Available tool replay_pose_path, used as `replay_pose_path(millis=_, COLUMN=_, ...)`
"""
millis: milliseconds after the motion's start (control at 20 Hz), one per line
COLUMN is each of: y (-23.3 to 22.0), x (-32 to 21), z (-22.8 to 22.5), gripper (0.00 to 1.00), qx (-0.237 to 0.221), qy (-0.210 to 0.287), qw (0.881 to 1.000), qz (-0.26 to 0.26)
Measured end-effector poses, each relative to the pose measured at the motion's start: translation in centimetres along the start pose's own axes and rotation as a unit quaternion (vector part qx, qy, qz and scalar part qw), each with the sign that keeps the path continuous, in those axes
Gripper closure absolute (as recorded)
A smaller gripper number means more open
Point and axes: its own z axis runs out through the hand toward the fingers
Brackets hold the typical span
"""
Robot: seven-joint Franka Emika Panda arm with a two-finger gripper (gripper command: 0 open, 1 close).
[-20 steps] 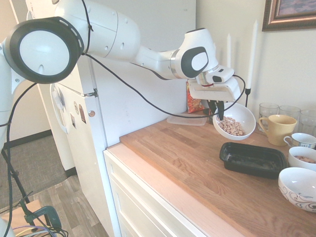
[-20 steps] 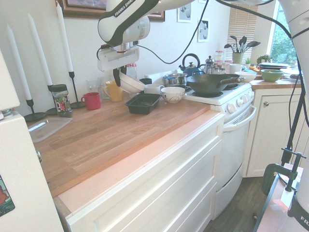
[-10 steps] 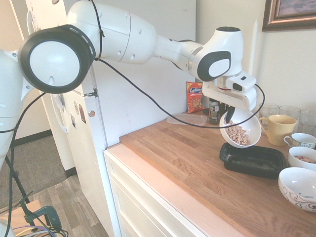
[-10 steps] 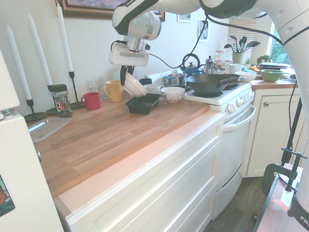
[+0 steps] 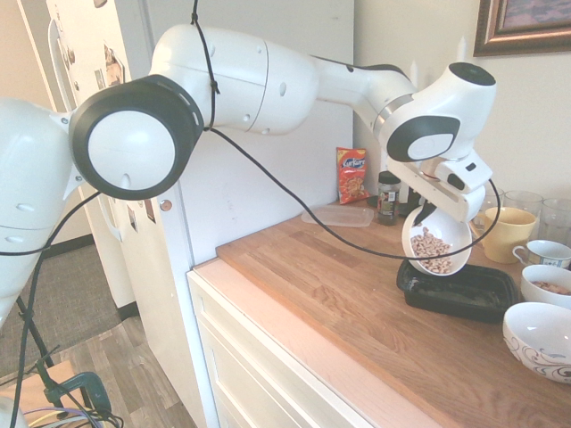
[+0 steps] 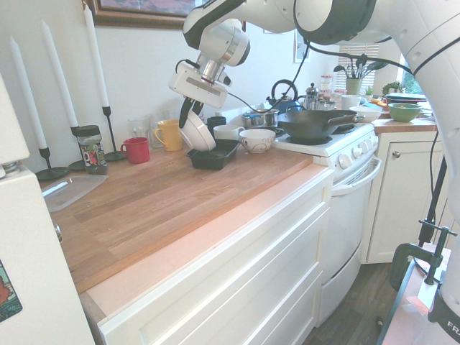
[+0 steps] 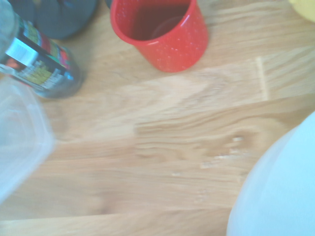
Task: Put the cereal into the box
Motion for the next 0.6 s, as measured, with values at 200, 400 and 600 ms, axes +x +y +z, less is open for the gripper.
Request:
replay_pose_path(millis=200, y=1.3, x=0.5, z=-0.7, gripper=1.0, qx=0.046, qy=-0.046, qw=0.998, qz=0.013)
replay_pose_path(millis=400, y=2.2, x=1.3, z=-1.6, gripper=1.0, qx=0.081, qy=-0.06, qw=0.995, qz=0.011)
replay_pose_path(millis=600, y=3.5, x=2.1, z=-2.1, gripper=1.0, qx=0.122, qy=-0.078, qw=0.989, qz=0.011)
